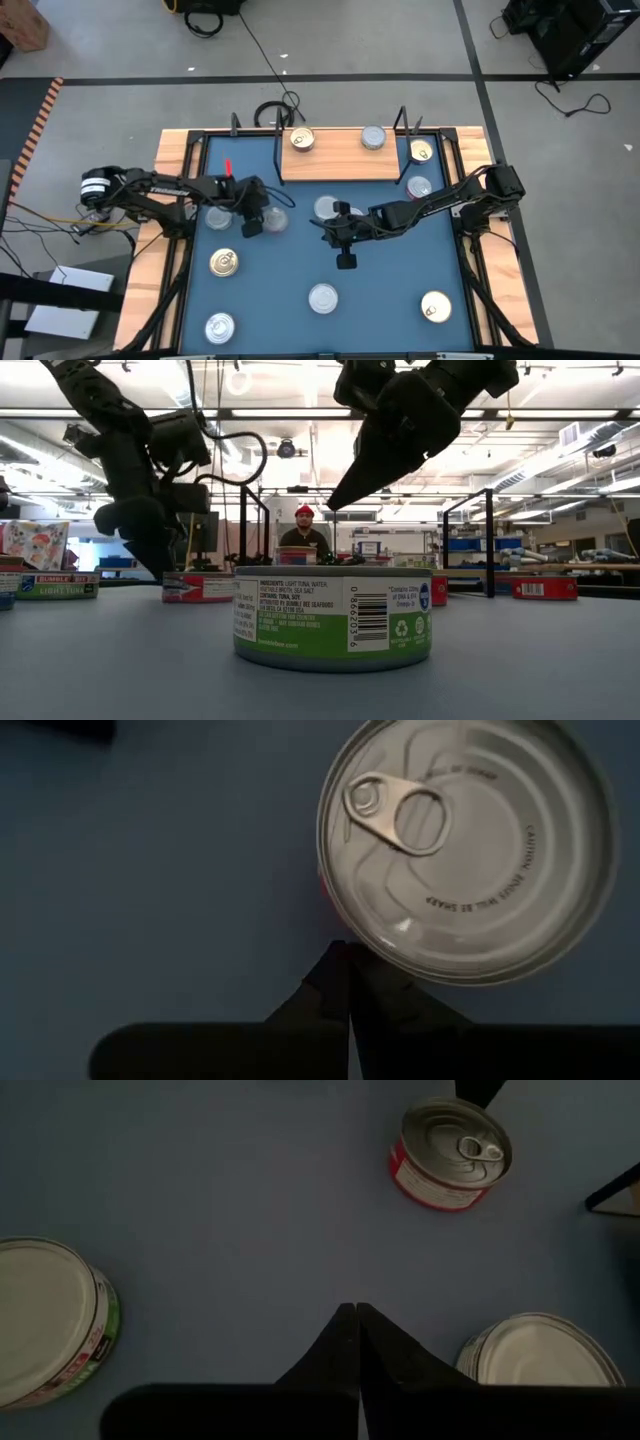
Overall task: Stack canned seafood by type on shelf
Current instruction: Put the red tuna can on the shelf
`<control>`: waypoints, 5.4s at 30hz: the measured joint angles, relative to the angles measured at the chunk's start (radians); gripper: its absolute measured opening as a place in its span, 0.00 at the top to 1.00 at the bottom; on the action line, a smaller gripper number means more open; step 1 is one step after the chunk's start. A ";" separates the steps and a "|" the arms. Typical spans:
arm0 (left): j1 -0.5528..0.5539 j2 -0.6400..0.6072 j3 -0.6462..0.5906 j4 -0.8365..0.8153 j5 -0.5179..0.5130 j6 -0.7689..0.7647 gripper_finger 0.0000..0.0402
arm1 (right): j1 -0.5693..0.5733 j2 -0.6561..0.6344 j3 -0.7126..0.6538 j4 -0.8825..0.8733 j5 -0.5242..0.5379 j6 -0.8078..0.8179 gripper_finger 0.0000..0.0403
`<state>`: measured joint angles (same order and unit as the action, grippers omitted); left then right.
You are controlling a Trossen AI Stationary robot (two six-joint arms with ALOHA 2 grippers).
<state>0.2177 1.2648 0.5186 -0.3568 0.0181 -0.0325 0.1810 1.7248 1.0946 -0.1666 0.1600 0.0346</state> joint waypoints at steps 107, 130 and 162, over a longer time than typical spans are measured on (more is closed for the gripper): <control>-0.335 -0.353 -0.391 1.018 -0.220 0.111 0.99 | -0.047 0.417 0.391 -0.076 0.052 -0.330 0.76; -0.335 -0.353 -0.391 1.025 -0.221 0.136 0.99 | -0.080 0.417 0.391 -0.111 -0.023 -0.455 0.79; -0.335 -0.357 -0.167 0.826 -0.273 0.257 0.99 | -0.093 0.383 0.542 -0.230 -0.224 0.099 0.99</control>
<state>-0.1169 0.9081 0.3519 0.4689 -0.2546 0.2245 0.0878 2.1082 1.6367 -0.3964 -0.0644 0.1331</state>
